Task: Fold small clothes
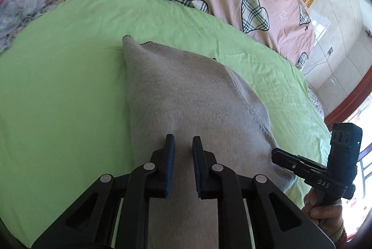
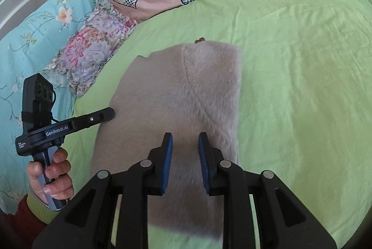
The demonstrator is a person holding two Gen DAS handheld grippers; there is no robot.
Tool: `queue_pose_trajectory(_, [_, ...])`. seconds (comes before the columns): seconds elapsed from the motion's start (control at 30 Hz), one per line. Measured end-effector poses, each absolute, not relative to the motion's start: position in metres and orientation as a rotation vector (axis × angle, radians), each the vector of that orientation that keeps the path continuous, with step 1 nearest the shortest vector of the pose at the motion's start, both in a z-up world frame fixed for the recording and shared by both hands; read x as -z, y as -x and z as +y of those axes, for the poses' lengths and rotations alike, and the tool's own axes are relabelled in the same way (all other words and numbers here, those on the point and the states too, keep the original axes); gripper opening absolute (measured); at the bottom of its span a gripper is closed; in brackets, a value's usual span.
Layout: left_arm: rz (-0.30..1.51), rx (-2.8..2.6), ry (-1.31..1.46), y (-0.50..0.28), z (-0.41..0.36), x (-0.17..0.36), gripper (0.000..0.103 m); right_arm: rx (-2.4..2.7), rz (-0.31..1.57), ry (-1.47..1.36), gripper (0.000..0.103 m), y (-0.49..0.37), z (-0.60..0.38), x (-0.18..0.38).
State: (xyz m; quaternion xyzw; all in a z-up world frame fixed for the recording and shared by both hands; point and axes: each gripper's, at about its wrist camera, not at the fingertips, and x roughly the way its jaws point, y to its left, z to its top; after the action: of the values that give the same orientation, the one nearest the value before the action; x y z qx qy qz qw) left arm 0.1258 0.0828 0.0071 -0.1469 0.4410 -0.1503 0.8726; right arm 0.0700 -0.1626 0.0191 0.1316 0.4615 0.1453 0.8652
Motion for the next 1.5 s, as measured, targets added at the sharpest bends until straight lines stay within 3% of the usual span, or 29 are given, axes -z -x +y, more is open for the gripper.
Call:
queue_pose_trajectory(0.3, [0.938, 0.284, 0.228, -0.047, 0.077, -0.008, 0.029, -0.278, 0.983, -0.261, 0.024, -0.022, -0.172, -0.017])
queue_pose_trajectory(0.57, [0.990, 0.237, 0.181, -0.013, 0.075, 0.013, 0.033, -0.269, 1.014, -0.294, 0.024, -0.010, -0.180, -0.009])
queue_pose_trajectory(0.87, [0.970, 0.193, 0.180, 0.000, 0.076, 0.004, 0.054, -0.281, 0.935, -0.268, 0.027, 0.008, -0.170, -0.034])
queue_pose_trajectory(0.93, [0.965, 0.178, 0.166, 0.003, 0.074, 0.003, 0.056, -0.279, 0.930, -0.261, 0.035, 0.011, -0.168, -0.035])
queue_pose_trajectory(1.0, [0.965, 0.140, 0.128, 0.008, 0.072, 0.002, 0.066, -0.266, 0.929, -0.243, 0.043, 0.016, -0.165, -0.035])
queue_pose_trajectory(1.17, [0.947, 0.059, 0.040, 0.021, 0.072, 0.003, 0.080, -0.234, 0.913, -0.164, 0.060, 0.040, -0.159, -0.035])
queue_pose_trajectory(1.23, [0.951, 0.046, 0.025, 0.027, 0.073, 0.005, 0.081, -0.220, 0.916, -0.138, 0.070, 0.050, -0.157, -0.032])
queue_pose_trajectory(1.33, [0.987, 0.049, -0.010, 0.033, 0.071, 0.013, 0.081, -0.214, 0.944, -0.131, 0.076, 0.062, -0.152, -0.023])
queue_pose_trajectory(1.5, [1.020, 0.067, -0.041, 0.039, 0.067, 0.018, 0.082, -0.245, 1.015, -0.141, 0.080, 0.072, -0.143, -0.007])
